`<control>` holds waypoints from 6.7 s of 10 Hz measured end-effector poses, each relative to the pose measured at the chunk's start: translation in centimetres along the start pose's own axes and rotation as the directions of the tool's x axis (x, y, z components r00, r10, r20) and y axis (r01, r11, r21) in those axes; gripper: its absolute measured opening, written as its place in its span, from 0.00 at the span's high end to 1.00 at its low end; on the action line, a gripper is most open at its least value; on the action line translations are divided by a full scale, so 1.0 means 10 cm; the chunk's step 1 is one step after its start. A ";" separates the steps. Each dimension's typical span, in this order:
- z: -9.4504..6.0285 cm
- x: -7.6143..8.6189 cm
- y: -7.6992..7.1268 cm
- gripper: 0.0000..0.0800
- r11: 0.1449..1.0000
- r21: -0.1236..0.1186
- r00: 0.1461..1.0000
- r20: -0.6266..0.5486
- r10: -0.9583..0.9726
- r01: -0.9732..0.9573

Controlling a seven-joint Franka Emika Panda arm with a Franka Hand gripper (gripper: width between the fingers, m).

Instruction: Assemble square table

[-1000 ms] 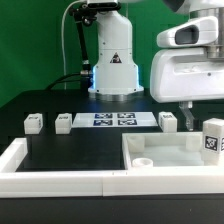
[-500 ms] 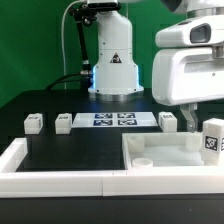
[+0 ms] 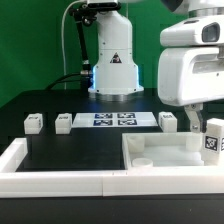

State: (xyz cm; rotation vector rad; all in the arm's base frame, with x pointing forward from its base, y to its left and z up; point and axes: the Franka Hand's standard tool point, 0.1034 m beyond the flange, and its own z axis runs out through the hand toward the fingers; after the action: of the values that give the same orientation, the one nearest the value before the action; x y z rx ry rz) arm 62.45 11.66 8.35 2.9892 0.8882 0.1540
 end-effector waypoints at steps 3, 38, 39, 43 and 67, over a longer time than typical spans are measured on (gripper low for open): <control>0.00 0.00 0.00 0.64 1.000 0.000 1.000 0.000 0.000 0.000; 0.00 0.05 -0.09 0.19 0.782 0.023 0.782 -0.007 0.623 -0.623; 0.00 0.04 -0.08 0.19 0.821 0.022 0.821 -0.008 0.571 -0.570; 0.00 0.04 -0.07 0.19 0.961 -0.001 0.961 -0.012 0.275 -0.275; 0.01 0.01 -0.03 0.63 0.839 -0.006 0.839 -0.011 0.545 -0.545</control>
Offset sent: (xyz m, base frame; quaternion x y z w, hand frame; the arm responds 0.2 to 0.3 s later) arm 0.0000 0.0000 0.0000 0.0000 0.0000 0.0000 1.0000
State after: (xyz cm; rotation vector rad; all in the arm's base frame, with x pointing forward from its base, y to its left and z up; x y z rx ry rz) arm 62.38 11.95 8.26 3.1397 0.0021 0.1752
